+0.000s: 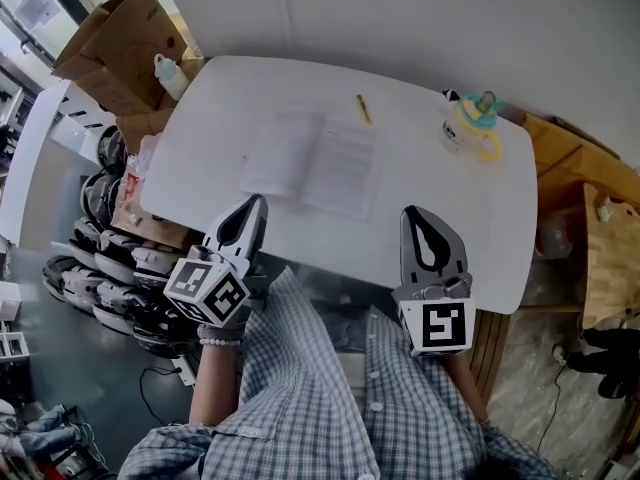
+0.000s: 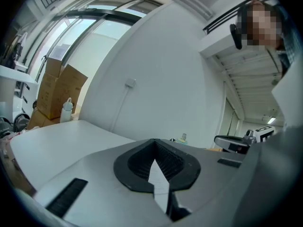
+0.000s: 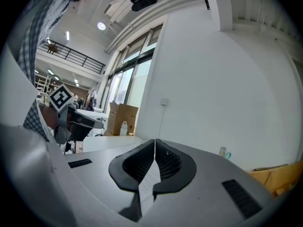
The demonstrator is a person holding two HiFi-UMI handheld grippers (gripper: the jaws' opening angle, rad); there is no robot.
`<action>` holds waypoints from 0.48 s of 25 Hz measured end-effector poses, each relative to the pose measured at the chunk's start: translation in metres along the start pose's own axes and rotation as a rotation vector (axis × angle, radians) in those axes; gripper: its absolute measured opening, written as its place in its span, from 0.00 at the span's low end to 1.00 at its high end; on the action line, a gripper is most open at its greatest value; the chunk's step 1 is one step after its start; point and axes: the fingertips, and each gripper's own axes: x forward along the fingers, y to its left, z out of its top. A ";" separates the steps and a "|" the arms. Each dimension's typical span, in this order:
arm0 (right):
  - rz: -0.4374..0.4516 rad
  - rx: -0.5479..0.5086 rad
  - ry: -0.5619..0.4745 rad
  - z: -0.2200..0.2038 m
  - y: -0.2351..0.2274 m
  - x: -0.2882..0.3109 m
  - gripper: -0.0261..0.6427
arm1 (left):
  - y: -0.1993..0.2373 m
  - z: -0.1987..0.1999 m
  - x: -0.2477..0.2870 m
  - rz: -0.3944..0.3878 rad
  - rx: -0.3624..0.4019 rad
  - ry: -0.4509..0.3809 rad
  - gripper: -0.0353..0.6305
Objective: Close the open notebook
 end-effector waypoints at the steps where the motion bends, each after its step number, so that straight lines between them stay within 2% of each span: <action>1: -0.005 0.000 0.003 -0.001 -0.002 0.001 0.07 | 0.003 0.000 0.003 -0.001 -0.006 0.003 0.06; 7: -0.024 0.005 0.021 -0.005 -0.011 0.009 0.07 | 0.027 -0.018 0.022 -0.017 -0.126 0.071 0.06; 12: -0.005 -0.007 0.018 -0.001 -0.013 0.023 0.07 | 0.041 -0.044 0.037 -0.017 -0.156 0.168 0.06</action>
